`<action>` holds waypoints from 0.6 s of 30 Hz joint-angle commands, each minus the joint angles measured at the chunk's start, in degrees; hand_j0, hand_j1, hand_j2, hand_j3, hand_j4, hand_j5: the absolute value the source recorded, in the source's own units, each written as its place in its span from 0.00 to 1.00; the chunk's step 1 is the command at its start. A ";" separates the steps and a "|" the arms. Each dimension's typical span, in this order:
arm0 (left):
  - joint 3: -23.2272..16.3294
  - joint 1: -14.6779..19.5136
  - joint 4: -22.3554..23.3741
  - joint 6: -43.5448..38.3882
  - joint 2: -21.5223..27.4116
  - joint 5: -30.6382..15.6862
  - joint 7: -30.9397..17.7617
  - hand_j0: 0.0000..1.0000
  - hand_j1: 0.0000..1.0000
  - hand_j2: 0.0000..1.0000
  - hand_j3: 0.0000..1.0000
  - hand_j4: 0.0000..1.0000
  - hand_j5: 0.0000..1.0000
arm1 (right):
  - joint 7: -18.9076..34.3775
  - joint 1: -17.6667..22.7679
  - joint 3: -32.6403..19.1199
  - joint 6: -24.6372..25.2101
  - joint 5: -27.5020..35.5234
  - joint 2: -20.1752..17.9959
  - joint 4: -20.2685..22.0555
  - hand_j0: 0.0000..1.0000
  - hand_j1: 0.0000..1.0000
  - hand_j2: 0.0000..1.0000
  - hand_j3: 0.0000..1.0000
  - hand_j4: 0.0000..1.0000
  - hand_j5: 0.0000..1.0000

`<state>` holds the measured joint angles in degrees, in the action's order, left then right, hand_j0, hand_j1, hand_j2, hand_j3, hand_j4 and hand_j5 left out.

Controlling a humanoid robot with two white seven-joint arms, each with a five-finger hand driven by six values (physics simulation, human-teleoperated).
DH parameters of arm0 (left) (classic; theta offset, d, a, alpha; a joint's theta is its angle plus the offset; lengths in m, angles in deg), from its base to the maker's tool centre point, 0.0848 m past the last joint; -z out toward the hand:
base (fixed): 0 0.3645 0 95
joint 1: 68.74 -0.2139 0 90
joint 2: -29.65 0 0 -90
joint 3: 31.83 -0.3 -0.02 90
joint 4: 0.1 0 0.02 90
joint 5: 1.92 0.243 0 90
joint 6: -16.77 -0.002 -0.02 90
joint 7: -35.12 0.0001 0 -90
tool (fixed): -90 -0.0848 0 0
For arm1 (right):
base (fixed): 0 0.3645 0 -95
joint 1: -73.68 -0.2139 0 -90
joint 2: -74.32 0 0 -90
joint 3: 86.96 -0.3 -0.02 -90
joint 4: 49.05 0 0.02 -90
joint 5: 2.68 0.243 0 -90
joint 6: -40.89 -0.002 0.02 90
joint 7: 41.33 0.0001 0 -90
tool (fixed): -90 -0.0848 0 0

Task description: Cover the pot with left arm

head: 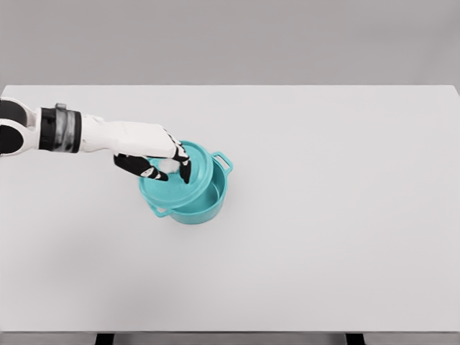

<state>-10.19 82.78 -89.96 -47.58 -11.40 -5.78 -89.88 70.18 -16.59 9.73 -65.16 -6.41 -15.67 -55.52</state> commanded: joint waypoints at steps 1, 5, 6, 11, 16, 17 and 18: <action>0.07 0.00 0.03 -0.51 -0.52 -0.01 0.01 0.54 0.54 0.54 0.54 0.54 0.54 | 0.02 0.09 -0.01 -0.03 -0.05 0.00 0.05 1.00 1.00 1.00 1.00 1.00 1.00; -0.11 0.00 0.12 -1.48 -1.13 0.34 0.01 0.54 0.54 0.54 0.54 0.54 0.54 | 0.02 0.00 -0.01 -0.03 -0.05 0.00 0.05 1.00 1.00 1.00 1.00 1.00 1.00; -0.37 0.00 0.12 -2.27 -1.31 0.34 0.01 0.54 0.54 0.54 0.54 0.54 0.54 | 0.02 0.09 -0.01 -0.03 -0.05 0.00 -0.04 1.00 1.00 1.00 1.00 1.00 1.00; -1.52 0.70 0.30 -3.24 -1.49 0.34 0.01 0.55 0.55 0.55 0.55 0.55 0.55 | 0.02 0.09 -0.01 -0.03 0.04 0.00 0.05 1.00 1.00 1.00 1.00 1.00 1.00; -1.96 0.70 0.12 -3.24 -1.92 0.34 0.01 0.55 0.55 0.55 0.55 0.55 0.55 | 0.02 0.09 -0.01 -0.03 -0.05 0.00 -0.04 1.00 1.00 1.00 1.00 1.00 1.00; -1.96 0.70 -0.06 -3.24 -1.92 0.25 0.01 0.55 0.55 0.55 0.55 0.55 0.55 | 0.02 0.00 -0.01 -0.03 -0.05 0.00 0.05 1.00 1.00 1.00 1.00 1.00 1.00; -1.96 0.79 -0.23 -3.24 -1.92 0.25 0.01 0.55 0.55 0.55 0.55 0.55 0.55 | 0.02 0.00 -0.01 -0.03 -0.05 0.00 -0.04 1.00 1.00 1.00 1.00 1.00 1.00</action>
<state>-12.06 83.66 -89.98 -50.69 -13.26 -5.22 -89.89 70.18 -16.59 9.73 -65.16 -6.41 -15.67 -55.50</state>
